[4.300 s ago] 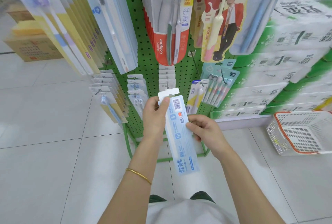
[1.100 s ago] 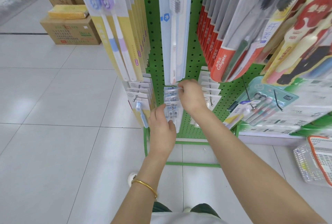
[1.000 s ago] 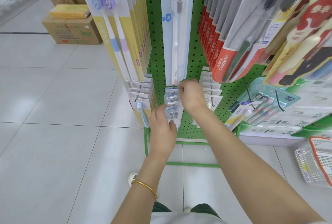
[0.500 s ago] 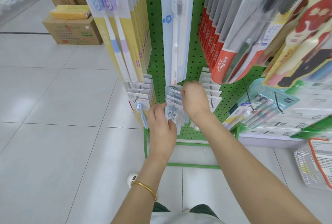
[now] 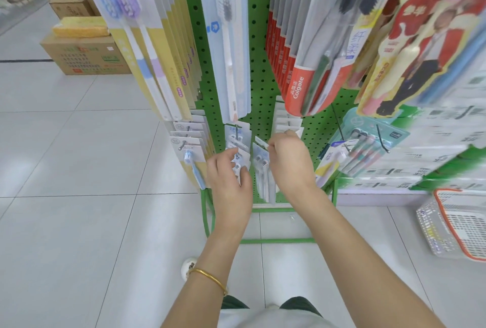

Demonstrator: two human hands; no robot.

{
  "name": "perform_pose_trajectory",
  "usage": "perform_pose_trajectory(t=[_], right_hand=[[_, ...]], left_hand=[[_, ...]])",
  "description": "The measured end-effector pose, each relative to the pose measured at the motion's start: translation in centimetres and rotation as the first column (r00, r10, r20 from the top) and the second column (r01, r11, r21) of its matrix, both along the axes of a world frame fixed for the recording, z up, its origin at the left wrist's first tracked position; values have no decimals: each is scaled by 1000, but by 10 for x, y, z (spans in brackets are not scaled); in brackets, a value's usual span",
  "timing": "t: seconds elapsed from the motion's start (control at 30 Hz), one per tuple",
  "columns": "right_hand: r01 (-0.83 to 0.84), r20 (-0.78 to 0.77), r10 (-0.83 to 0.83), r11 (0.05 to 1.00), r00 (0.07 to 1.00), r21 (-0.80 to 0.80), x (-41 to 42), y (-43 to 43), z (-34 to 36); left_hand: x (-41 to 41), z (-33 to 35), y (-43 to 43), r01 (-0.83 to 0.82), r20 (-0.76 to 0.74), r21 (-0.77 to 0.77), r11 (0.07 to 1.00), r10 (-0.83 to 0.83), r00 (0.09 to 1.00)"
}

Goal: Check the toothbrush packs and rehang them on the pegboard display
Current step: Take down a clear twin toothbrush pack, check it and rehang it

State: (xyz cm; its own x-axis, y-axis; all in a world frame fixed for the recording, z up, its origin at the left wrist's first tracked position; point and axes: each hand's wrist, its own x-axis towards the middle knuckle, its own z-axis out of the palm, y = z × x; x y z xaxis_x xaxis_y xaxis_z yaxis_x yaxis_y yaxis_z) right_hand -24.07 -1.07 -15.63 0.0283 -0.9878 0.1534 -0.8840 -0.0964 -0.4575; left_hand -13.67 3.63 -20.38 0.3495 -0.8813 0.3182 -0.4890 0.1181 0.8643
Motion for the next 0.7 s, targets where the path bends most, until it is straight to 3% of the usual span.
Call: perform_pose_trajectory(t=[0.17,0.3,0.43,0.57,0.7], right_hand=[[-7,140,5,1000,990,14,-37,16,4],[-25,370,-17,994,929,109,-67,30,19],[-32,538,-50,989,841,143,-87,42,28],[37,615,-105,992,782,122,-95,51,24],[114,666,-179,983,724,141,-101,60,1]], left_hand=[[-17,13,3,79,-77,14,997,-78,994],[-29,11,3,222,-94,92,971,-213,973],[-44,12,6,500,-384,188,845,-406,829],[-56,12,10,561,-495,193,805,-414,764],[-65,16,9,511,-566,208,834,-323,759]])
